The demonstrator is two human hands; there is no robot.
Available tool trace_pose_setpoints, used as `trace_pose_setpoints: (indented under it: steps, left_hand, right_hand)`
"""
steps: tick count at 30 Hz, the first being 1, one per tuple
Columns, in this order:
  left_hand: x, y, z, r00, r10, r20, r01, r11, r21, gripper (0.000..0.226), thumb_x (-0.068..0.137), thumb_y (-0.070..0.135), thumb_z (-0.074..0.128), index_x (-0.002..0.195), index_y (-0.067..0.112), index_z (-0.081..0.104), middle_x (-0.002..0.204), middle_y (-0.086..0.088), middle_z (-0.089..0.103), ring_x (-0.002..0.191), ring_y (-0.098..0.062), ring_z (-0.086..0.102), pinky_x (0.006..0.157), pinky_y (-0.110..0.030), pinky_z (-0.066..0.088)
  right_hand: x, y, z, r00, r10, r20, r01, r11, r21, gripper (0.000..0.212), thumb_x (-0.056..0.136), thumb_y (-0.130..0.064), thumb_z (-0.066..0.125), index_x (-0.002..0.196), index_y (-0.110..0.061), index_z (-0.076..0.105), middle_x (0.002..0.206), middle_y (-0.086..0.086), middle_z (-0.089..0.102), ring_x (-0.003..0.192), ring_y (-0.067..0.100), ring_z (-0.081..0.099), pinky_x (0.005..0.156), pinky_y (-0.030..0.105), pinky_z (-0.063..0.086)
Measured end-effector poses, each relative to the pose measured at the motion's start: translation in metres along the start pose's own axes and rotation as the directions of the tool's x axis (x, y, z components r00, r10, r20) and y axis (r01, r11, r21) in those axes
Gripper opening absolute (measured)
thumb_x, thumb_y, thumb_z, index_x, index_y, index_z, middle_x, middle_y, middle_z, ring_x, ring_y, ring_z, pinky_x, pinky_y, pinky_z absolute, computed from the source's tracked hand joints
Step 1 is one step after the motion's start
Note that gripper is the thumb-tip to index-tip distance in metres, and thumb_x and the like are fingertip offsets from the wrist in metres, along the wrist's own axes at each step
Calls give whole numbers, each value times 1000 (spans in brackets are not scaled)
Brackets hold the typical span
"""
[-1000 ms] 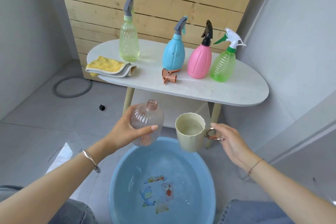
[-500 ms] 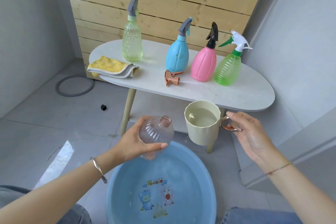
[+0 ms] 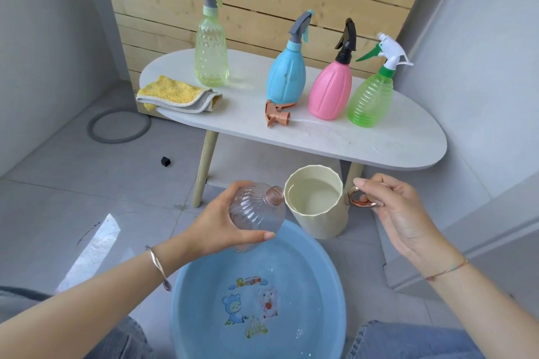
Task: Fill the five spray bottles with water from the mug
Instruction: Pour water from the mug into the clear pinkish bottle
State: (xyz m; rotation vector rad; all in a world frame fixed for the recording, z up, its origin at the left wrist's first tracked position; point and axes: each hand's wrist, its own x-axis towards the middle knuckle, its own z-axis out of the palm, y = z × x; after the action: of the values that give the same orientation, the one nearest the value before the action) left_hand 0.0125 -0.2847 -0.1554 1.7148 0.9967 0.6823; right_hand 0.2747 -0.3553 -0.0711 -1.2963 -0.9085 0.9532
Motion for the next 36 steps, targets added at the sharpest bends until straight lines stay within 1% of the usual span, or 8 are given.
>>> trace_pose_setpoints:
  steps: [3,6,11,17,23,28,32,36]
  left_hand:
    - [0,-1,-1,1000,0,1,0,1000,6,88,50,55,89,125,37,47,115,26,61,111,11,55,89,0,38]
    - [-1,-2,-1,1000,-2,3,2,1000,26,92,48,62,85,127,36,47,119,22,61,114,8,54,94,-5,39]
    - [-2,-6,0,1000,-2,12,2,999,46,96,48,64,85,130,33,46,123,21,60,118,4,54,101,-17,41]
    - [-4,-9,2,1000,-10,25,8,997,71,94,48,63,86,129,38,45,122,26,58,117,7,53,94,-5,38]
    - [-5,-14,3,1000,-8,29,4,994,111,98,47,68,83,130,37,44,123,25,56,118,7,52,96,-9,38]
    - [-4,-17,4,999,-1,32,-3,993,121,97,48,68,84,131,36,45,123,23,57,119,1,54,101,-18,41]
    - [-6,-17,5,999,-4,33,0,991,130,89,47,67,84,124,47,42,122,25,56,117,5,52,97,-13,40]
    - [-6,-19,6,999,-2,43,-5,989,146,97,47,69,83,130,37,44,123,24,56,118,3,52,101,-18,42]
  right_hand:
    - [0,1,0,1000,9,8,-8,1000,-18,40,74,-9,68,49,-16,39,46,-9,31,52,7,43,65,24,34]
    - [-1,1,1,999,30,20,-29,998,-47,43,65,-12,77,44,-21,41,47,-9,31,55,8,42,64,21,35]
    - [-2,0,1,999,33,7,-32,997,-68,42,72,-12,72,42,-21,44,45,-9,36,57,12,42,67,26,32]
    - [-4,-1,0,999,32,18,-29,989,-144,35,61,-18,79,47,-17,46,49,-4,45,55,9,46,71,29,32]
    - [-6,-1,1,999,33,27,-28,984,-177,37,59,-17,82,50,-15,45,49,-5,44,54,9,44,68,28,33]
    - [-7,0,1,999,21,24,-17,984,-179,37,68,-16,77,53,-10,43,48,-6,43,53,6,44,68,27,33]
    - [-5,3,-1,1000,4,4,-3,978,-207,37,80,-5,69,54,-9,43,49,-5,41,51,6,44,66,25,33]
    - [-5,4,-2,1000,-10,11,12,971,-239,36,80,-4,69,55,-7,43,48,-5,41,51,4,44,58,16,36]
